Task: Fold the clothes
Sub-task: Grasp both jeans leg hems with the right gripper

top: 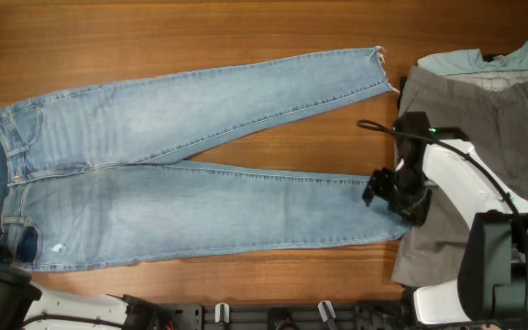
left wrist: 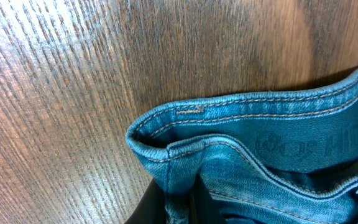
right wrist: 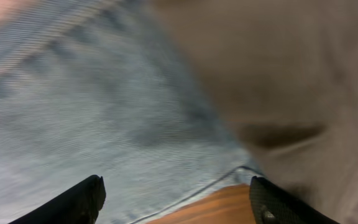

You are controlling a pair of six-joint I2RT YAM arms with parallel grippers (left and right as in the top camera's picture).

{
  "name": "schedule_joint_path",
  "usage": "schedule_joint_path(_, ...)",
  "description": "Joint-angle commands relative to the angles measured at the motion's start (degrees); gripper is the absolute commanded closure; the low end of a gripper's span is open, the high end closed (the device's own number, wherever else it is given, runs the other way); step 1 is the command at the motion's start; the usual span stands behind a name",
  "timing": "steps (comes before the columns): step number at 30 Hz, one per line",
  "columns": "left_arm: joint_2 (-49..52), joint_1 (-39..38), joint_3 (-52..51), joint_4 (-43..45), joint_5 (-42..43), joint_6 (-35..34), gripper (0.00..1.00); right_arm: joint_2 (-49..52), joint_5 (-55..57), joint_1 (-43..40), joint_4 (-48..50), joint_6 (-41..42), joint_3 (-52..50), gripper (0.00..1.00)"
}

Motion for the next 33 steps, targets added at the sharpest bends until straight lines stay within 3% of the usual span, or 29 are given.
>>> schedule_joint_path(1,2.7,0.3,-0.7,1.6,0.7,-0.3,0.96,0.5,-1.0,-1.9,0.2,-0.3,-3.4,0.30)
schedule_joint_path(4,2.6,0.3,-0.7,1.6,0.7,-0.3,0.96,0.5,-5.9,-1.9,4.3,-0.2,-7.5,0.50)
schedule_joint_path(11,2.6,0.3,-0.7,1.4,2.0,-0.3,0.96,0.5,-11.6,-1.9,10.1,-0.2,-11.9,0.61)
schedule_joint_path(12,2.6,0.3,-0.7,1.4,2.0,-0.3,0.96,0.5,-12.2,-1.9,9.8,-0.3,-12.0,0.61)
schedule_joint_path(14,2.6,0.3,-0.7,1.2,2.0,-0.3,0.96,0.5,-13.9,-1.6,7.3,-3.4,-12.4,0.44)
schedule_joint_path(16,2.6,0.3,-0.7,1.3,2.0,-0.3,0.96,0.5,-12.3,-1.6,6.4,-3.7,-12.5,0.40)
schedule_joint_path(20,2.6,0.3,-0.7,1.5,2.0,-0.3,0.96,-0.4,-11.7,-1.6,8.6,-4.4,-11.3,0.40)
schedule_joint_path(29,2.6,0.3,-0.7,1.9,2.0,0.0,0.96,-14.3,-17.6,-1.6,2.5,-6.0,-9.9,0.40)
schedule_joint_path(33,2.6,0.3,-0.7,1.9,2.0,0.0,0.96,-14.8,-17.5,-1.6,-0.5,-3.4,-11.0,0.41)
